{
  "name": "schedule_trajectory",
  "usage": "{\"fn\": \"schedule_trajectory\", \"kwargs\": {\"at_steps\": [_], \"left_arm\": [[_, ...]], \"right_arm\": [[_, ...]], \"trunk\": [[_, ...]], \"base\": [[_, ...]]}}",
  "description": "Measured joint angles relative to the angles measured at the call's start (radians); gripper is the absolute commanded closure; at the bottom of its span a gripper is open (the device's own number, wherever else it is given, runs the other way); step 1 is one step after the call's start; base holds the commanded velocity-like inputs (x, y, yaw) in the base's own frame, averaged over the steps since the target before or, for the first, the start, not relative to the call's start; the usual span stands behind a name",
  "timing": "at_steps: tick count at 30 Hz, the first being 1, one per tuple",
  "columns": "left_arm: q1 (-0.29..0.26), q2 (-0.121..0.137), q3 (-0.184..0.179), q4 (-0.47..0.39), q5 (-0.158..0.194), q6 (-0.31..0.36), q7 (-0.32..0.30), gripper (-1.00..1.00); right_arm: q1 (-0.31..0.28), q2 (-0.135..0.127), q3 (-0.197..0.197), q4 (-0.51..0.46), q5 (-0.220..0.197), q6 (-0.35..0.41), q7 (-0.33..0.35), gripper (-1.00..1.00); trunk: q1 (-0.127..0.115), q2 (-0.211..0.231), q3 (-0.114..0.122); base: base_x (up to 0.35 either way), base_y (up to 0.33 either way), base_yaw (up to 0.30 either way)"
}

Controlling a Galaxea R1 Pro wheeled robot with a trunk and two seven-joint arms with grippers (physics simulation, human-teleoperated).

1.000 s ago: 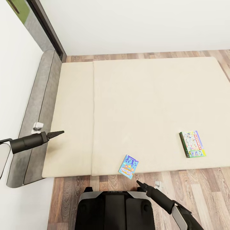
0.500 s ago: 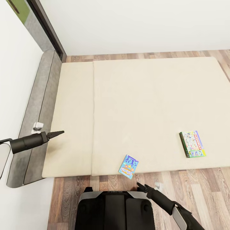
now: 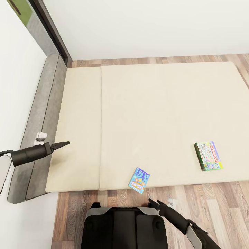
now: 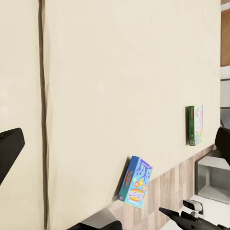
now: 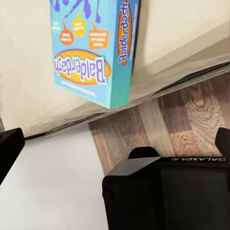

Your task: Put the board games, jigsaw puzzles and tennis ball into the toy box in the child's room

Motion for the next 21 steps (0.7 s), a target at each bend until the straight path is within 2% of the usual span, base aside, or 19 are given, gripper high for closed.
{"fn": "schedule_trajectory", "kwargs": {"at_steps": [7, 12, 17, 21], "left_arm": [[0.0, 0.0, 0.0, 0.0, 0.0, 0.0, 0.0, -1.0], [0.0, 0.0, 0.0, 0.0, 0.0, 0.0, 0.0, -1.0], [0.0, -0.001, -0.001, 0.0, 0.0, 0.0, 0.0, -1.0], [0.0, -0.001, -0.001, 0.0, 0.0, 0.0, 0.0, -1.0]], "right_arm": [[0.0, 0.001, 0.001, -0.003, 0.002, -0.003, 0.012, -1.0], [0.0, 0.005, 0.0, -0.013, 0.036, -0.003, 0.063, -1.0], [0.0, 0.004, 0.0, -0.022, 0.05, -0.003, 0.113, -1.0], [0.0, 0.009, 0.0, -0.024, 0.053, -0.003, 0.125, -1.0]], "trunk": [[0.0, 0.0, 0.0], [0.0, 0.0, 0.0], [0.0, 0.0, 0.0], [0.0, 0.0, 0.0]], "base": [[0.0, 0.0, 0.0], [0.0, 0.0, 0.0], [0.0, 0.0, 0.0], [0.0, 0.0, 0.0]]}}
